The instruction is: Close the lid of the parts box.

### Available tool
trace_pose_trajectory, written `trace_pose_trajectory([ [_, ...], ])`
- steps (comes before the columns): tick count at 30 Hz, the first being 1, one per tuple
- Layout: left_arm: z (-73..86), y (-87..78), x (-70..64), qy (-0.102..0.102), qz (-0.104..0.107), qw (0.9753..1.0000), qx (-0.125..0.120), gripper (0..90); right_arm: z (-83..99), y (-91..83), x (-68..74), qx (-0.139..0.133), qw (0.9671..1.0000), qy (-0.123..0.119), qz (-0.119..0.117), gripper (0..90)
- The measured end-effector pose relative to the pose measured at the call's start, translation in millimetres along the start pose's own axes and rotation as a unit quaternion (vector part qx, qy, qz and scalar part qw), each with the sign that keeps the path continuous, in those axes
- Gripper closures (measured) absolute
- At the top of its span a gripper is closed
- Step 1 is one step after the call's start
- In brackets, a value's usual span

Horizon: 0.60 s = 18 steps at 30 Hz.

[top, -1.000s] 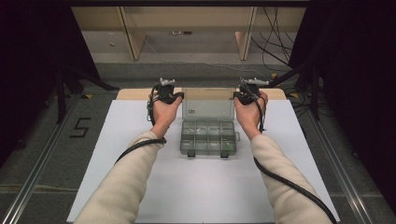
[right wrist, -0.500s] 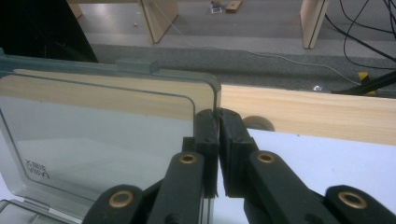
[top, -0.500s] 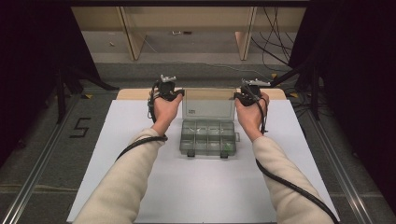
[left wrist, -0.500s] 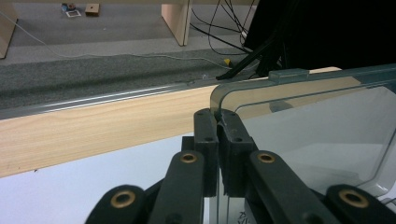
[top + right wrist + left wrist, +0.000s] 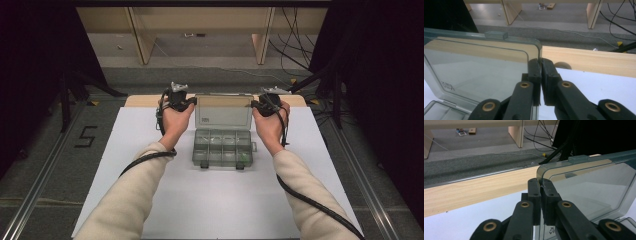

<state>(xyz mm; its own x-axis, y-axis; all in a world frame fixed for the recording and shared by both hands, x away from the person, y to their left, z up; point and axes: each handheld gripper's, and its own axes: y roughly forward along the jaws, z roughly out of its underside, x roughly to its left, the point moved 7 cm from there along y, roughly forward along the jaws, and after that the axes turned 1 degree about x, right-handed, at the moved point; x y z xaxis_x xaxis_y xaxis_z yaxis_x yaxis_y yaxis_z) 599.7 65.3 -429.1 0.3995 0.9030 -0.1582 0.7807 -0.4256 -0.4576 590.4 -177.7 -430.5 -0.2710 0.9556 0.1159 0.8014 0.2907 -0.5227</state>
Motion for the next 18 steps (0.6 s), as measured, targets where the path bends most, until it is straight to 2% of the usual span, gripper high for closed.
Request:
trace_pose_trajectory([
  [12, 3.9, -9.4, -3.4, 0.02, 0.0, 0.9997, -0.013, 86.5, 2.8, -8.7, 2.9, -0.004, 1.0, -0.008, -0.003, 87.5],
  [17, 5.8, -12.2, -5.1, 0.019, 0.002, 0.9996, -0.02, 86.5, 4.4, -12.2, 4.3, -0.007, 0.9999, -0.013, -0.002, 87.5],
  [18, 6.1, -13.1, -4.9, 0.025, 0.002, 0.9995, -0.02, 86.6, 4.8, -12.8, 4.0, -0.007, 0.9998, -0.016, -0.002, 87.5],
])
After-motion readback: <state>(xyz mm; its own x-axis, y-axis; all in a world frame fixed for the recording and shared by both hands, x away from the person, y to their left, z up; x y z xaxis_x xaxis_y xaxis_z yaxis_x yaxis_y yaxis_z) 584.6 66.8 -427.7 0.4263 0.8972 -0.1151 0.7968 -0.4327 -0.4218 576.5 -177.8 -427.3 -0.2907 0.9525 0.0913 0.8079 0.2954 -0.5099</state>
